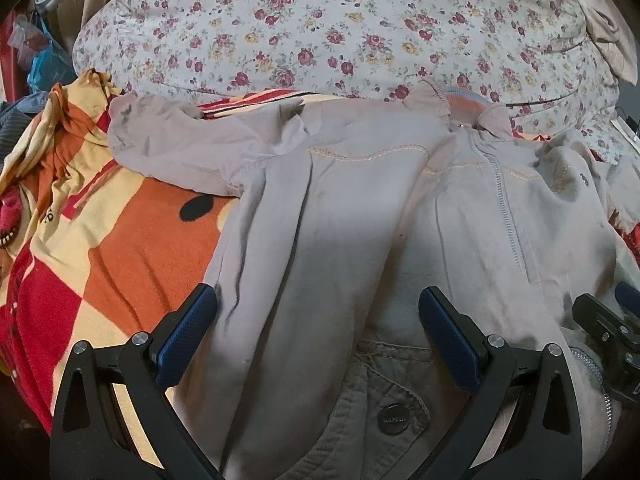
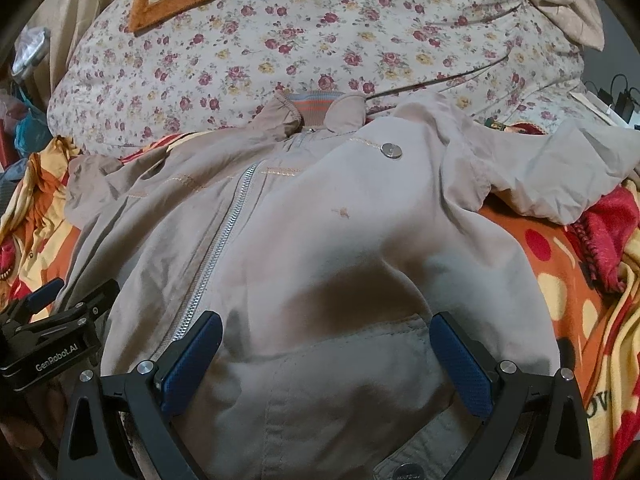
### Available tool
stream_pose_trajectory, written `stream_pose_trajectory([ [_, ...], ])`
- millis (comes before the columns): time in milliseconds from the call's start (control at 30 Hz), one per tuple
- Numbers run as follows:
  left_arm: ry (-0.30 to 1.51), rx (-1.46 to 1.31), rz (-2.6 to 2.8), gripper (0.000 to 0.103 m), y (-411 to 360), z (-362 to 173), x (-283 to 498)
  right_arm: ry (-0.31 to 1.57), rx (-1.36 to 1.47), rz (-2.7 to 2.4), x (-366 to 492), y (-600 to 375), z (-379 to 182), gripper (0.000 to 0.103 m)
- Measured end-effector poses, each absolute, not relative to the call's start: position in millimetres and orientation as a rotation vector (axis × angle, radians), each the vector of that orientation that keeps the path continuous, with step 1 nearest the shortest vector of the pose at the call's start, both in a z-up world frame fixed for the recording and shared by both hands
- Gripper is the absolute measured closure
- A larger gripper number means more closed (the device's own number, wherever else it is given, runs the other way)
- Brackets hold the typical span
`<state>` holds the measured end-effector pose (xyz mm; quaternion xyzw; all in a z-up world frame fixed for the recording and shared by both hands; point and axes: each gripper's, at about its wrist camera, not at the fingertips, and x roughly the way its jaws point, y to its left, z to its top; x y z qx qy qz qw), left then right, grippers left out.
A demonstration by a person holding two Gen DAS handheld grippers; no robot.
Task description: Fold large clothes
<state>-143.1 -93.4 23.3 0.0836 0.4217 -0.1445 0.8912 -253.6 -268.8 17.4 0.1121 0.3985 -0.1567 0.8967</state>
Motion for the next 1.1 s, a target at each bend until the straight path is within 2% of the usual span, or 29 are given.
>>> stream_pose_trajectory([
  [400,0.883,0.12,-0.321,0.001,-92,46,-138,0.833,0.214,-0.299,-234,-268,38,0.0],
  [567,0.86,0.096,-0.29,0.001,-88,63,-132,0.777,0.188,-0.308,-225,-267,58,0.0],
  [1100,0.825,0.15,-0.248,0.001,-100,73,-116,0.773,0.21,-0.292,-209,-271,46,0.0],
])
